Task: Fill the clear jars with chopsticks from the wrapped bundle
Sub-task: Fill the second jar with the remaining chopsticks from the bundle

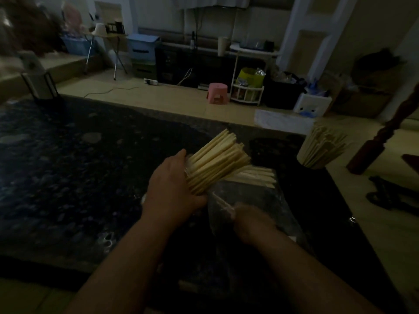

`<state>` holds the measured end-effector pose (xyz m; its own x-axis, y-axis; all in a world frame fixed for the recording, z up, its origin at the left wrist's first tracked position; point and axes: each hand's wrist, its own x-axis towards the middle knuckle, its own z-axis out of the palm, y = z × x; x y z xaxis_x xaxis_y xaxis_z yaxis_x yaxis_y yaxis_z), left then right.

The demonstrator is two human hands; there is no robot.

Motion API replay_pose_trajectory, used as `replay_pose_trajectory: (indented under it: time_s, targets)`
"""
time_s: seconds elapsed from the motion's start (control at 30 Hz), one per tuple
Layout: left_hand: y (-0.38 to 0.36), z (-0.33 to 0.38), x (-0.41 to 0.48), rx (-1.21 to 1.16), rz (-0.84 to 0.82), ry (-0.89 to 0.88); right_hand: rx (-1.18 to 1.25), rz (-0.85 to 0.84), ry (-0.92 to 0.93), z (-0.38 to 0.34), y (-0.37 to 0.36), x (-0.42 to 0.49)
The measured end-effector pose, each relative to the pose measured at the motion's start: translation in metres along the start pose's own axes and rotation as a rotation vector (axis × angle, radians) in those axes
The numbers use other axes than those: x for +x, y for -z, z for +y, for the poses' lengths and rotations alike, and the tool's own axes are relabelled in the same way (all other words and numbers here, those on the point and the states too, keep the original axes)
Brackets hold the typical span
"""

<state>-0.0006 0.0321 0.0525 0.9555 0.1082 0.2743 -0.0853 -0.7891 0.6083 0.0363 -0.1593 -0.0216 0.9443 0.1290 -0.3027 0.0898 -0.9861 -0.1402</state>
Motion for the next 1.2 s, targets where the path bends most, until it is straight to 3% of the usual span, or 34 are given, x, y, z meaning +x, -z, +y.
replay_pose_trajectory:
  time_s: [0.3,0.5,0.87,1.0,1.13,1.2]
  targets:
    - [-0.005,0.0,-0.022,0.326,0.059,-0.14,0.135,-0.001,-0.02,0.007,0.004,-0.048]
    - [-0.002,0.006,-0.034,0.148,0.028,-0.048,0.066,-0.041,0.026,0.011,0.022,-0.071]
    - [0.005,0.005,-0.023,0.011,0.018,0.077,0.003,0.452,0.242,0.016,0.07,-0.105]
    - [0.002,0.005,-0.022,0.114,-0.02,-0.01,0.091,0.839,0.321,0.023,0.077,-0.098]
    - [-0.006,0.004,-0.02,0.193,-0.062,-0.092,0.21,0.995,0.523,0.027,0.081,-0.084]
    - [-0.009,0.002,-0.02,0.192,-0.084,-0.11,0.192,1.067,0.534,0.028,0.082,-0.078]
